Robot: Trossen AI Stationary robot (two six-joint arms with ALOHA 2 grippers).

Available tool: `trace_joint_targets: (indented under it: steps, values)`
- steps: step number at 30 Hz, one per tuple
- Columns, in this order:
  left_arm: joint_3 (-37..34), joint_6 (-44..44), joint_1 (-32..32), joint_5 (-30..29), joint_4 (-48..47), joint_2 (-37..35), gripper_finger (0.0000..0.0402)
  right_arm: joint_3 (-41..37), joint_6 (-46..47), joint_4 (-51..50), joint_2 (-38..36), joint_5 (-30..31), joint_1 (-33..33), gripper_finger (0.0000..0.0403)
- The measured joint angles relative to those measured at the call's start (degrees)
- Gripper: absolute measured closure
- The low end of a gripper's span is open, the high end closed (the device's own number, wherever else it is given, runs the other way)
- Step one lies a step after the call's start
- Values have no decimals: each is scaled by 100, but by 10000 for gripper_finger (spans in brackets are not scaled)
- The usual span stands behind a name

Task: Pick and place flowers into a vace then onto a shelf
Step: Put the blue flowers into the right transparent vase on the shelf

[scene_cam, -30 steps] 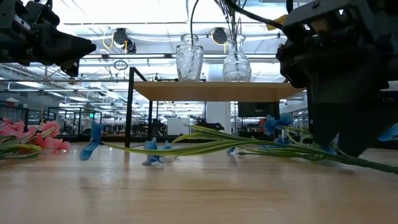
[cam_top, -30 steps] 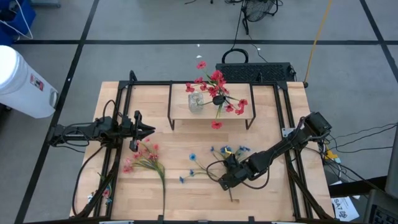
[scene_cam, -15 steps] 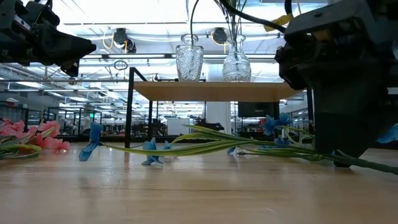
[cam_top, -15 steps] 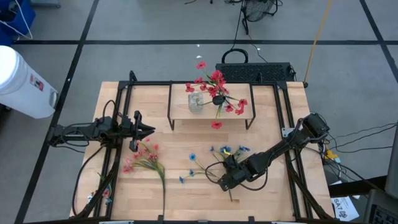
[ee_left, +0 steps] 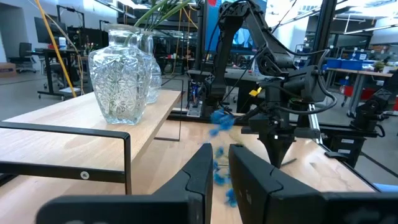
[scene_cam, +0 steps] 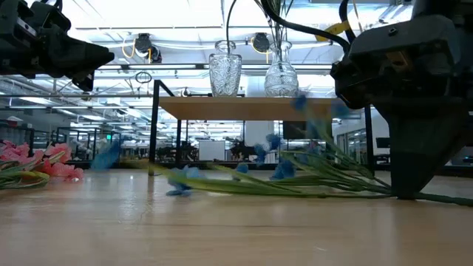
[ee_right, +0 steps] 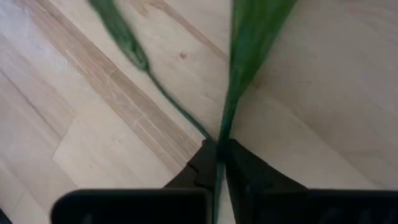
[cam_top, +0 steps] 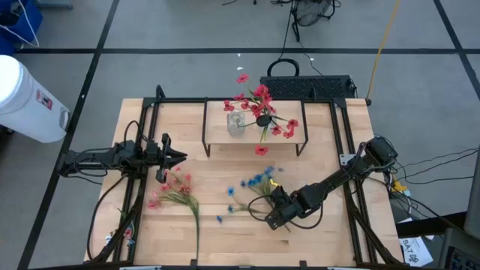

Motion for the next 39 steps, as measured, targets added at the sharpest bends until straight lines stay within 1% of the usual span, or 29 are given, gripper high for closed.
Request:
trace_joint_targets:
  steps: [3, 8, 14, 21, 24, 27, 32, 34, 37, 39]
  values:
    - [1, 1, -1, 0, 0, 1, 344, 0, 0, 8, 0, 33, 0, 393]
    - [0, 0, 0, 0, -1, -1, 344, -13, -183, 89, -113, 387, 67, 399]
    - [-1, 1, -1, 0, 0, 1, 344, -33, -421, 296, -476, 1449, 168, 402]
    - [1, 1, -1, 0, 0, -1, 344, -17, -1165, 705, -785, 2285, 299, 402]
    - [1, -1, 1, 0, 0, 1, 344, -16, -1297, 730, -873, 2614, 329, 402]
    - [0, 0, 0, 0, -2, 1, 344, -17, -1443, 740, -1023, 3160, 463, 402]
    - [1, -1, -1, 0, -2, 1, 344, -11, -2294, 1027, -1240, 4233, 821, 403]
    - [0, 1, -1, 0, -2, 1, 344, -11, -2786, 1265, -1375, 4624, 955, 403]
    - [-1, 1, -1, 0, -2, 1, 344, -11, -3632, 1690, -1581, 5120, 1105, 403]
    - [-1, 1, -1, 0, -2, 1, 344, -11, -4186, 2001, -1755, 5319, 1158, 403]
